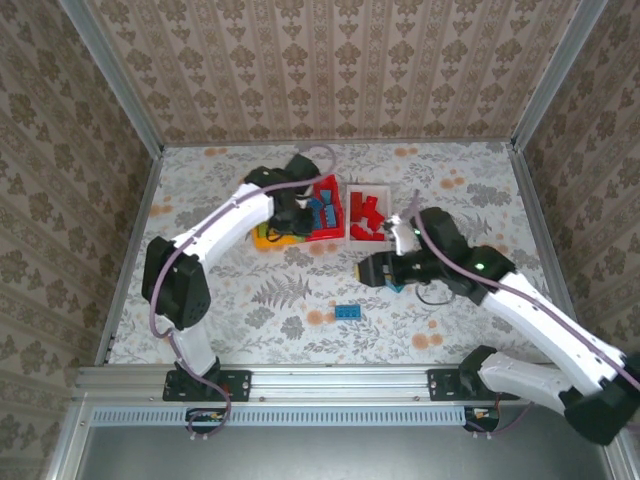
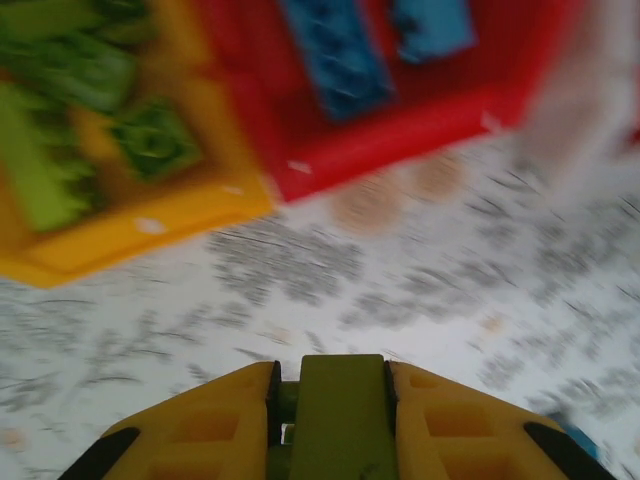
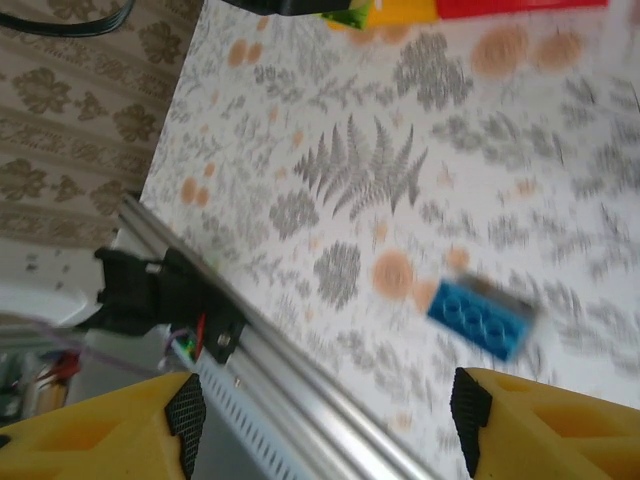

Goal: Sort the legos into containers by color

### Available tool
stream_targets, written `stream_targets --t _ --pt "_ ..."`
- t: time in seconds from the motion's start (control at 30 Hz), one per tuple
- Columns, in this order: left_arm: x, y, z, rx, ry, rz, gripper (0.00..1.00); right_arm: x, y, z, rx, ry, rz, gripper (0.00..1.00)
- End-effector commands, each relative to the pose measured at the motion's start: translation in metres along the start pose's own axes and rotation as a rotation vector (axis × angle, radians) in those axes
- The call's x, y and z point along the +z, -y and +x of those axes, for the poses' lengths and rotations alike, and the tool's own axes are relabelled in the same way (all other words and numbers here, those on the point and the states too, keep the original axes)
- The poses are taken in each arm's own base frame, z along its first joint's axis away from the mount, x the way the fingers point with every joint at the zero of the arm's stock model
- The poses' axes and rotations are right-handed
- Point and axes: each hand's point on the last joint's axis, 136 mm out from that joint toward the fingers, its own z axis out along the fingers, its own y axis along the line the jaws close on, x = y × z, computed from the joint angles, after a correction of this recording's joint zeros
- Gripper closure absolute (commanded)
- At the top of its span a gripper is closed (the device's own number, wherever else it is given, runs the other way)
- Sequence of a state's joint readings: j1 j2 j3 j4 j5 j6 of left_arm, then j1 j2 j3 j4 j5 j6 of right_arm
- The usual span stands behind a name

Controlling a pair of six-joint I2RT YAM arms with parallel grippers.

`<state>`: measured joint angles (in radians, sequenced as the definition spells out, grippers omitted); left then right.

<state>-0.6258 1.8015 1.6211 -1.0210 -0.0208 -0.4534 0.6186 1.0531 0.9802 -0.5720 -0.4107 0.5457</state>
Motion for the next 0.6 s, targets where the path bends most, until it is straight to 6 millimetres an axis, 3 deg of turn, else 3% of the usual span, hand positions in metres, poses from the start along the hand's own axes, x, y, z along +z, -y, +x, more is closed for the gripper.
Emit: stream_targets --t 0.0,0.1,0.17,0.2,0.4,0.57 --pt "0.0 -0.036 -0.02 -0.051 0.005 -0.058 0.73 0.006 -0.024 -0.07 -0.108 0.223 -0.024 0.3" --pt "0.014 -0.056 -0.036 -0.108 0.001 -0.059 0.73 0.021 -0.025 -0.082 -0.134 0.198 -0.012 0.3" --pt "0.024 -0.056 -0.043 -0.108 -0.002 -0.043 0.73 0.027 -0.023 -0.086 -0.135 0.188 -0.005 0.3" --pt "0.029 -0.067 -0.05 -0.136 -0.001 -0.044 0.72 0.029 -0.021 -0.087 -0.132 0.185 -0.003 0.3" --pt "0.054 -0.074 -0.062 -0.149 -0.035 -0.048 0.69 0.04 -0.009 -0.083 -0.093 0.156 0.022 0.3" --pt "0.062 -0.077 -0.065 -0.163 -0.033 -0.042 0.57 0.044 0.007 -0.073 -0.073 0.132 0.073 0.3"
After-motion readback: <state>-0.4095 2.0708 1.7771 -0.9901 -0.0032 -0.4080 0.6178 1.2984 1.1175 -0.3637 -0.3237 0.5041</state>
